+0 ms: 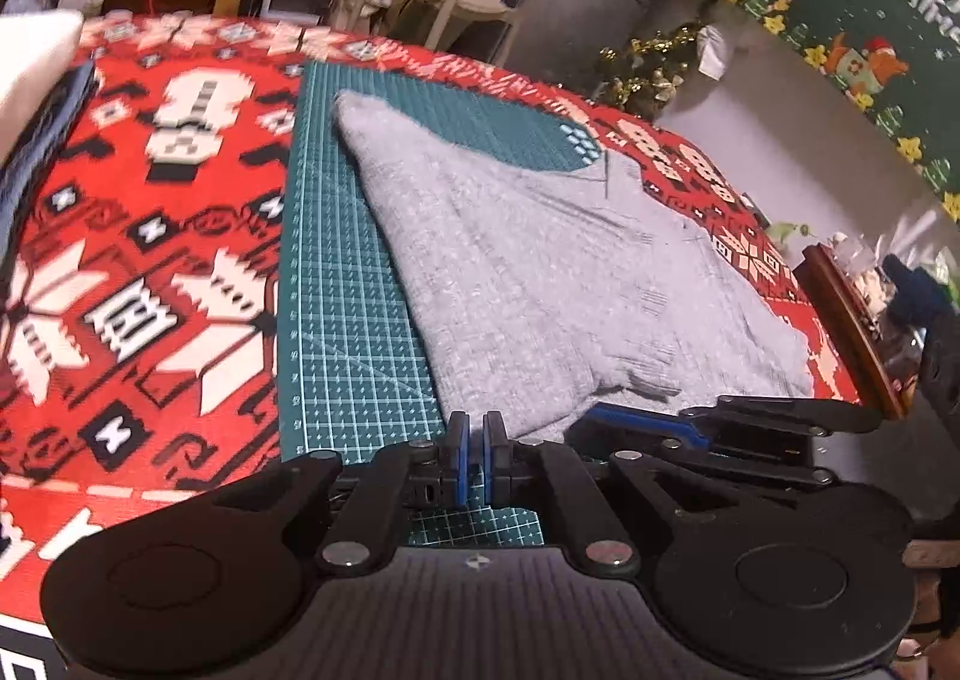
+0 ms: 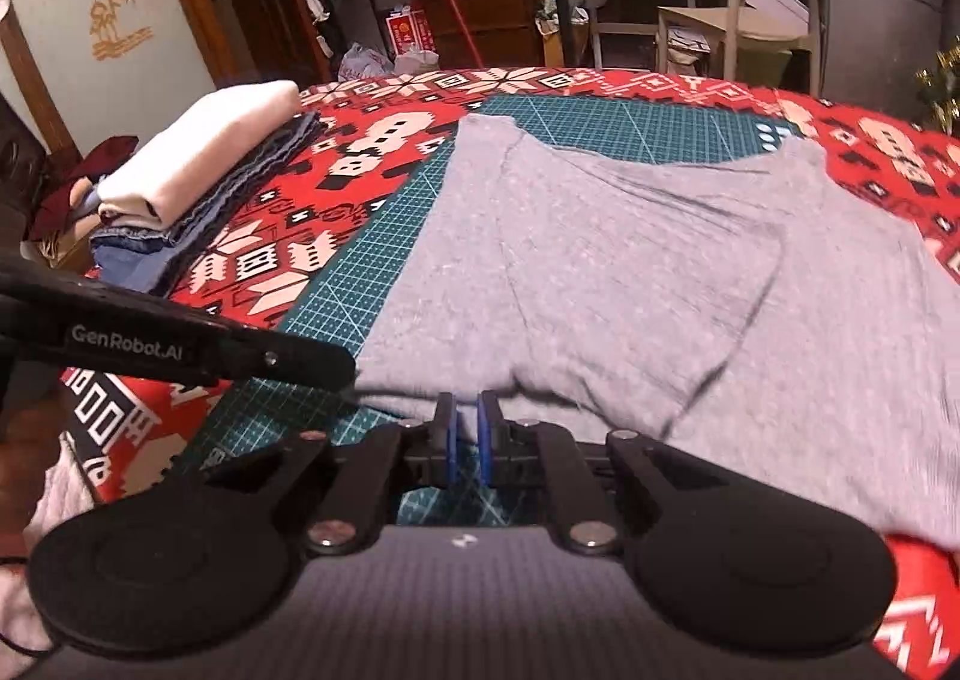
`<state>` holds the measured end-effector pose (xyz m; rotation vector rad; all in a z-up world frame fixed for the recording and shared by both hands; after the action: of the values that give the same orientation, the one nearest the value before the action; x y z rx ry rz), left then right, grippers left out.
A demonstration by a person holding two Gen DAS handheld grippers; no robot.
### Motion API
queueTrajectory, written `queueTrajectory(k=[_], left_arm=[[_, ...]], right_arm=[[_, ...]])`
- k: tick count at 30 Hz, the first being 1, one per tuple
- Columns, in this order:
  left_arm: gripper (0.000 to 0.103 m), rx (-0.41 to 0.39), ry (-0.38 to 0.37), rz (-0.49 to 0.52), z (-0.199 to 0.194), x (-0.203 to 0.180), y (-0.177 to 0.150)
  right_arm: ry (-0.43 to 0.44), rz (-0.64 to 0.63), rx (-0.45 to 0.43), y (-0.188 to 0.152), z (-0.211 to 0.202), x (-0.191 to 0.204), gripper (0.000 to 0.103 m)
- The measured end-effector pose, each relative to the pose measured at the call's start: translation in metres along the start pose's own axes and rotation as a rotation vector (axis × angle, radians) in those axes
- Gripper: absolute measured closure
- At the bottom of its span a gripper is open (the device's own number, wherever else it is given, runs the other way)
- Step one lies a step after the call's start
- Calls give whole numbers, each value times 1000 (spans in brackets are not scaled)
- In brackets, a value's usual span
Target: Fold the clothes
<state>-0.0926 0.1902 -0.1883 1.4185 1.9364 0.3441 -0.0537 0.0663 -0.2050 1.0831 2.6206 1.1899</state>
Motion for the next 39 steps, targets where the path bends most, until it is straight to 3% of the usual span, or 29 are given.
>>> queueTrajectory(k=[5,9,12,17,24,29,36,38,39], left_arm=[[99,-31,-55,47,4,-19,4],[99,10,-17,52,25,-18,-3],[99,11,-11,62,22,-16,-5],[99,32,-11,62,16,-15,-11],[99,-66,-47,68,11,-28,8],[98,-47,7,104,31,-23,0],[98,-39,30,191,18,-31,-12],[96,-46,27,200,14,-36,-11],[89,-51,24,204,12,-39,-10]], right_arm=[[-23,-2,-68,10,-12,-6,94],[-79,-45,-107,17,-7,-9,94],[-126,-92,-76,7,0,-8,94],[-111,-87,-49,-10,-8,-11,95],[-53,-33,-111,10,-19,-10,94],[-62,-53,-73,7,5,-4,95],[-63,-103,-44,-16,-10,-2,95],[-72,-79,-52,-16,-19,-8,95],[-84,-67,-62,-15,-24,-12,95]])
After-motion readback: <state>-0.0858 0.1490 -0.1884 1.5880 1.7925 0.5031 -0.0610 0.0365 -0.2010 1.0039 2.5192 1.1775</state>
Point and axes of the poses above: each gripper's, at about its wrist camera, not at the fingertips, and z roughly the way its jaws point, x to its left, y to its top, the point moved 6 cm from there along z, roughly the way its jaws point
